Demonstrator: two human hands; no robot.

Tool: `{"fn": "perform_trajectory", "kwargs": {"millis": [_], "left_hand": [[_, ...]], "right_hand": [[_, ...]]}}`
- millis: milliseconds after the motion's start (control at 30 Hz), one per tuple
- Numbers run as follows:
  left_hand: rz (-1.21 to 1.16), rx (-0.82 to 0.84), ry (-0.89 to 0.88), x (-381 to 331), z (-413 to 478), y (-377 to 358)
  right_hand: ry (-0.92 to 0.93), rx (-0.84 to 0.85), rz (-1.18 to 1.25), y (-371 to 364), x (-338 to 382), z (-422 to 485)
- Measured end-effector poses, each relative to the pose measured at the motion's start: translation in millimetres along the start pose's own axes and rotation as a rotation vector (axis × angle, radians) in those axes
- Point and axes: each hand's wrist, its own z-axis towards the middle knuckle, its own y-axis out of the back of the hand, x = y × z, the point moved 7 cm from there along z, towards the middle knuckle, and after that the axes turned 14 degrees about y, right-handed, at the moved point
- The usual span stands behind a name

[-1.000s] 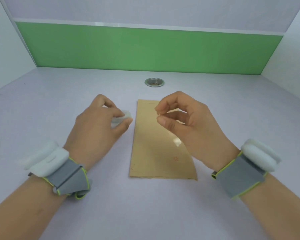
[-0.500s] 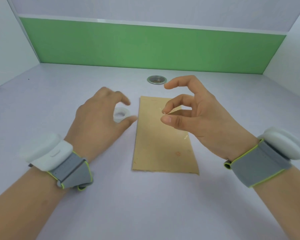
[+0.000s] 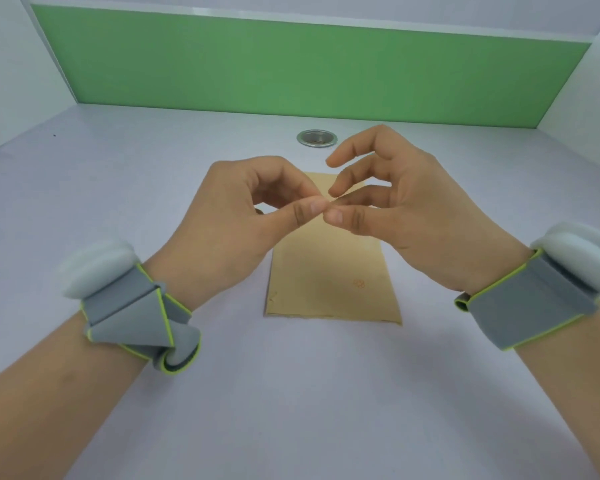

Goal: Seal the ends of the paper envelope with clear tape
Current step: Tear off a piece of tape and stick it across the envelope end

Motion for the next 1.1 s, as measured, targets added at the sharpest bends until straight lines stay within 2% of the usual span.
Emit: {"fn": "perform_trajectory", "kwargs": {"millis": [100, 267, 433, 667, 833, 1100], "left_hand": [[0.011, -0.029, -0.004, 0, 0, 0], [-0.058, -0.09, 0.016, 0, 3, 10], [-0.077, -0.095, 0.09, 6, 6, 12], [-0.059, -0.121, 0.175, 14, 4, 9], [-0.044, -0.042, 0.257, 10, -3, 4], [-0.033, 0.053, 0.266, 12, -36, -6]], "right_hand": [[-0.015, 0.001, 0.01, 1, -2, -1], [-0.064, 0.052, -0.175, 6, -13, -2], [-0.155, 0.064, -0.056, 10, -24, -6], [-0.336, -0.035, 0.006, 17, -33, -14], [-0.417, -0.084, 0.068, 15, -30, -31], [-0.397, -0.006, 0.115, 11, -26, -60]]}}
